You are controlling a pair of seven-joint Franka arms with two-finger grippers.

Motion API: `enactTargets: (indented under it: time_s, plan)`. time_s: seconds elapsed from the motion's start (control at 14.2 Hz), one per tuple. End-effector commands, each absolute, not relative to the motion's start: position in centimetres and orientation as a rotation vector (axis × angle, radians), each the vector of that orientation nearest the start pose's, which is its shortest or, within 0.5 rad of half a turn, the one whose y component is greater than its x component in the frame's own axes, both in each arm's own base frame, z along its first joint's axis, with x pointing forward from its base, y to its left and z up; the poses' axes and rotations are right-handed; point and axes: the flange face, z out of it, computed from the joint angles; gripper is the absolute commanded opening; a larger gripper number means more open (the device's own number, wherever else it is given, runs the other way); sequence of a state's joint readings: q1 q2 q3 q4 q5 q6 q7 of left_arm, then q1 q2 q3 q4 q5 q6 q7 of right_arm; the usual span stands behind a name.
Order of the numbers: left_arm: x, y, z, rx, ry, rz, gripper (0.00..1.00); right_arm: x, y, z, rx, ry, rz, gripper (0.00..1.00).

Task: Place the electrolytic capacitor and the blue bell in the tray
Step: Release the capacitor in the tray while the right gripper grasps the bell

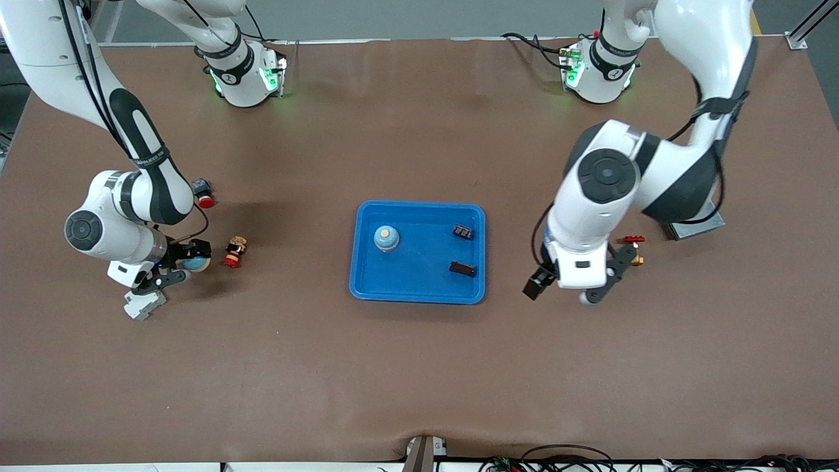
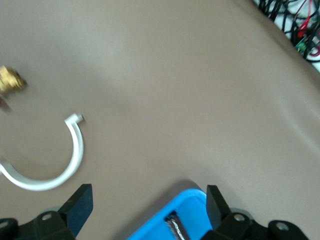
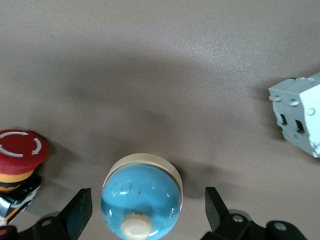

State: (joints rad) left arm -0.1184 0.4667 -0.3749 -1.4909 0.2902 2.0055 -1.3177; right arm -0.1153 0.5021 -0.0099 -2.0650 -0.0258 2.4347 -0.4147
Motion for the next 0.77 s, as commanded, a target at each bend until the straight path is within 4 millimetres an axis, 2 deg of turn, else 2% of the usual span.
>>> enactTargets:
  time_s: [0.0, 0.07, 0.21, 0.35, 0.49, 0.63, 0.7]
  plan:
    - [64.0, -23.9, 45.4, -2.944, -0.996, -0.195, 1.0, 57.5, -7.8, 17.3, -3.081, -0.496, 0.192, 1.0]
    - [64.2, -22.2, 46.1, -2.944, -0.925, -0.184, 1.0, 57.5, -7.7, 17.4, -3.081, -0.498, 0.19, 0.87]
    - [64.8, -18.2, 48.4, -2.965, -0.794, -0.195, 1.0, 57.5, -7.8, 17.3, -3.081, -0.496, 0.192, 0.51]
    - [64.6, -15.3, 50.5, -2.966, -0.713, -0.203, 1.0, 57.5, -7.5, 17.3, -3.08, -0.503, 0.193, 0.22]
    - [64.1, -12.2, 52.6, -2.952, -0.652, -0.192, 1.0, 57.5, -7.5, 17.4, -3.078, -0.502, 0.204, 0.09]
    - [63.7, -9.0, 54.5, -2.962, -0.524, -0.187, 1.0, 58.1, -7.5, 18.0, -3.081, -0.496, 0.193, 0.07]
    - [63.6, -7.4, 55.2, -2.988, -0.501, -0.175, 1.0, 58.5, -7.4, 19.0, -3.076, -0.498, 0.218, 0.07]
